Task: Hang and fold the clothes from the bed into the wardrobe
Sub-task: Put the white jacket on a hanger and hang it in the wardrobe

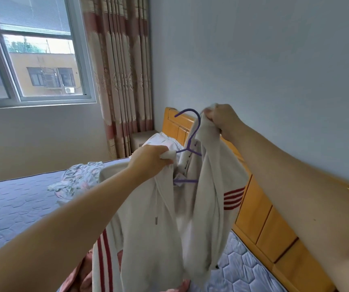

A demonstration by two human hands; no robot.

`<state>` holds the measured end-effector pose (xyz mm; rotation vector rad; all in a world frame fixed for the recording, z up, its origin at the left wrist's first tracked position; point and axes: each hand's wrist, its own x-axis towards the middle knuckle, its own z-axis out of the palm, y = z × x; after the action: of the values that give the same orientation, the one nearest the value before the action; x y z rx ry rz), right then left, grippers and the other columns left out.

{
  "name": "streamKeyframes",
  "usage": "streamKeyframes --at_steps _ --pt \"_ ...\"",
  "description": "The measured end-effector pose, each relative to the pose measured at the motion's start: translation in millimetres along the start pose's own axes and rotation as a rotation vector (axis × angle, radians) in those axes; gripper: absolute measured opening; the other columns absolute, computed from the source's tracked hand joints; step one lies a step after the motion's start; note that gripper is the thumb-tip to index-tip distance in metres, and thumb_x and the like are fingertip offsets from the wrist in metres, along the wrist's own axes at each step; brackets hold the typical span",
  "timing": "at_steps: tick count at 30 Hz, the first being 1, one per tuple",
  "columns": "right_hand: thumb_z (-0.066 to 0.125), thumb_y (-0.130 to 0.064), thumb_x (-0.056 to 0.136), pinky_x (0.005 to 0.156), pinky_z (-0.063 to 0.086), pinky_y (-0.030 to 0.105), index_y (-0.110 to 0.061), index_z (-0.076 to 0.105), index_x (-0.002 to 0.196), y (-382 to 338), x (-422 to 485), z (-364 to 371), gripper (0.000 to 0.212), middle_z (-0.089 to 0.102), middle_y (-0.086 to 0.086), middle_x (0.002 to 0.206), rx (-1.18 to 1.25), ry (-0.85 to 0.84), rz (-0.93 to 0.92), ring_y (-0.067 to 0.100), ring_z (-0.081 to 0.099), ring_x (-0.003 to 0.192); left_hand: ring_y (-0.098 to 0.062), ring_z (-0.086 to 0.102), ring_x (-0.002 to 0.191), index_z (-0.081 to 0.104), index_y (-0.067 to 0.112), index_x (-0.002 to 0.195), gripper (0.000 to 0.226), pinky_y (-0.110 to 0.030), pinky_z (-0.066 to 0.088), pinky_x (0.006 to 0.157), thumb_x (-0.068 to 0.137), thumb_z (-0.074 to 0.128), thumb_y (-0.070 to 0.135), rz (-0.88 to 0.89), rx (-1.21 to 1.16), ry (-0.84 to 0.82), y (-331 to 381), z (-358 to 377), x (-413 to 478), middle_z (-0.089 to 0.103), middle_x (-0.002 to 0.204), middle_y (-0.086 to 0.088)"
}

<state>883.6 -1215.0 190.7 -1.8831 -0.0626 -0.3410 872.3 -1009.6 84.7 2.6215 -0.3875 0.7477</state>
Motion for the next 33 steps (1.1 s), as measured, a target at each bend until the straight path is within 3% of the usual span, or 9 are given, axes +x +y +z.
streamKeyframes --at_steps 3,6,8,10,14,19,23,27,33 --pt "0.054 -0.021 0.096 0.080 0.053 0.040 0.002 0.061 0.103 -4.1 5.1 -0.1 0.025 0.065 0.020 0.101 0.217 -0.151 0.017 0.027 0.064 0.087 -0.021 0.051 0.069 0.065 0.023 0.074 0.019 -0.034 0.045 0.063 0.078 0.070 0.040 -0.062 -0.077 -0.013 -2.4 -4.0 2.4 0.055 0.065 0.005" --pt "0.043 -0.051 0.096 0.071 0.051 0.032 -0.011 0.061 0.081 11.6 3.7 -10.0 0.047 0.067 0.006 0.077 -0.553 -0.368 0.038 0.022 0.065 0.076 -0.022 0.054 0.066 0.067 0.016 0.074 0.019 -0.035 0.046 0.062 0.076 0.074 0.034 -0.164 -0.231 0.052 -10.0 -7.5 3.1 0.059 0.065 -0.002" --pt "0.037 -0.051 0.097 0.066 0.042 0.031 -0.012 0.053 0.070 29.5 12.8 -19.5 0.050 0.058 0.001 0.070 -0.966 -0.109 -0.130 0.025 0.059 0.075 -0.020 0.051 0.062 0.069 0.014 0.075 0.017 -0.034 0.044 0.059 0.076 0.074 0.030 -0.196 -0.276 0.073 -16.5 -6.3 1.2 0.058 0.063 -0.003" --pt "0.038 -0.045 0.099 0.072 0.042 0.033 -0.011 0.056 0.081 47.1 17.0 -25.9 0.043 0.056 0.000 0.081 -0.894 -0.070 -0.256 0.024 0.056 0.084 -0.019 0.050 0.061 0.069 0.013 0.073 0.016 -0.032 0.040 0.057 0.076 0.073 0.028 -0.208 -0.301 0.083 -20.4 -3.9 -2.0 0.056 0.061 -0.002" --pt "0.053 -0.054 0.088 0.064 0.037 0.031 -0.007 0.059 0.082 65.2 5.0 -19.3 0.048 0.050 -0.005 0.073 -0.597 -0.376 -0.360 0.015 0.047 0.070 -0.020 0.047 0.058 0.068 0.008 0.072 0.023 -0.030 0.038 0.055 0.075 0.075 0.031 -0.239 -0.355 0.127 -23.7 -5.1 2.9 0.058 0.063 -0.014" --pt "0.054 -0.038 0.068 0.052 0.032 0.026 -0.022 0.048 0.066 66.8 10.3 3.4 0.016 0.050 -0.007 0.066 -0.878 -0.111 -0.471 0.020 0.051 0.065 -0.009 0.047 0.054 0.069 0.018 0.069 0.015 -0.025 0.039 0.054 0.074 0.075 0.031 -0.160 -0.421 0.094 -6.9 -11.4 17.4 0.054 0.055 0.009" --pt "0.053 -0.029 0.081 0.054 0.040 0.029 -0.011 0.052 0.059 80.2 10.8 7.8 0.028 0.050 0.003 0.058 -0.821 0.045 -0.309 0.027 0.054 0.062 -0.003 0.047 0.055 0.055 0.029 0.060 0.028 -0.018 0.033 0.050 0.076 0.076 0.036 -0.057 -0.332 -0.126 6.9 -19.6 31.5 0.050 0.056 0.013" --pt "0.055 -0.024 0.084 0.058 0.047 0.033 0.000 0.061 0.065 89.9 7.3 2.4 0.031 0.052 0.009 0.060 -0.826 0.024 -0.370 0.027 0.055 0.060 -0.006 0.048 0.062 0.052 0.032 0.064 0.027 -0.020 0.035 0.056 0.081 0.072 0.032 0.100 -0.110 -0.351 15.9 -33.1 43.6 0.050 0.065 0.012" --pt "0.043 -0.033 0.092 0.048 0.028 0.024 -0.018 0.044 0.053 89.1 10.2 -5.3 0.042 0.043 -0.001 0.053 -0.919 -0.058 -0.492 0.018 0.042 0.051 -0.016 0.060 0.077 0.070 0.017 0.092 0.022 -0.028 0.048 0.069 0.079 0.074 0.034 0.127 -0.149 -0.188 18.5 -20.8 48.1 0.066 0.082 0.002"
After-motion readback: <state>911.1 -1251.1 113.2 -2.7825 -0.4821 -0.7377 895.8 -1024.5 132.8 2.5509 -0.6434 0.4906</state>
